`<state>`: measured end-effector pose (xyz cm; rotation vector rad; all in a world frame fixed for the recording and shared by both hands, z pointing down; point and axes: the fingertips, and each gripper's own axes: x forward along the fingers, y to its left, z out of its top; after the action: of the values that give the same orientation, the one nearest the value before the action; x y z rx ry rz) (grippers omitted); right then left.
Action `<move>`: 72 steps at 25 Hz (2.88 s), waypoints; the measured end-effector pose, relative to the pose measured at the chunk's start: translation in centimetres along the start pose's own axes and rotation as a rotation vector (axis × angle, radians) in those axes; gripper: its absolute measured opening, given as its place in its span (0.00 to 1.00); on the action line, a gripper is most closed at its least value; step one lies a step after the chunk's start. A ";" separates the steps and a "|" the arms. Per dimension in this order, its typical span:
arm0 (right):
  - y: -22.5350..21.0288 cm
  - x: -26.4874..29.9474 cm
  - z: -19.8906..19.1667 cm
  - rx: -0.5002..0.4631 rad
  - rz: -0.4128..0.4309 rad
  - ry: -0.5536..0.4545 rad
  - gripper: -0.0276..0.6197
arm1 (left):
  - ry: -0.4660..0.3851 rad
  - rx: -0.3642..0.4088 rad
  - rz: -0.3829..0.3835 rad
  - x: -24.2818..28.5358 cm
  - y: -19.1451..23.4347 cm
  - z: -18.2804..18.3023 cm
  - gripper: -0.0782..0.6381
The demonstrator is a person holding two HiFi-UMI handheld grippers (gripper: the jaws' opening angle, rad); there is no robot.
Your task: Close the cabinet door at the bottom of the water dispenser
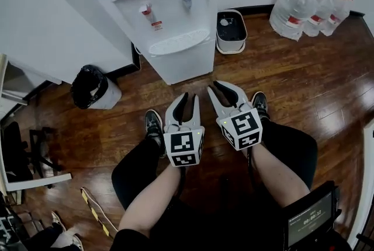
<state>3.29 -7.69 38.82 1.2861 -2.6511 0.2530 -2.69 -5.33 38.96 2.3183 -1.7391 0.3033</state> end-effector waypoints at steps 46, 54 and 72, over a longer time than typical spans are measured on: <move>8.8 -13.2 0.2 -0.064 0.076 -0.111 0.15 | -0.156 0.138 -0.009 -14.1 -5.5 0.4 0.26; 8.9 -13.3 0.5 -0.063 0.080 -0.123 0.15 | -0.158 0.129 -0.012 -14.1 -5.6 0.4 0.26; 8.8 -13.2 0.6 -0.059 0.075 -0.125 0.15 | -0.154 0.113 -0.014 -14.0 -5.6 0.3 0.26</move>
<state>4.37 7.54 34.45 1.2239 -2.7927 0.1069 -1.19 8.86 34.16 2.4927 -1.8190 0.2317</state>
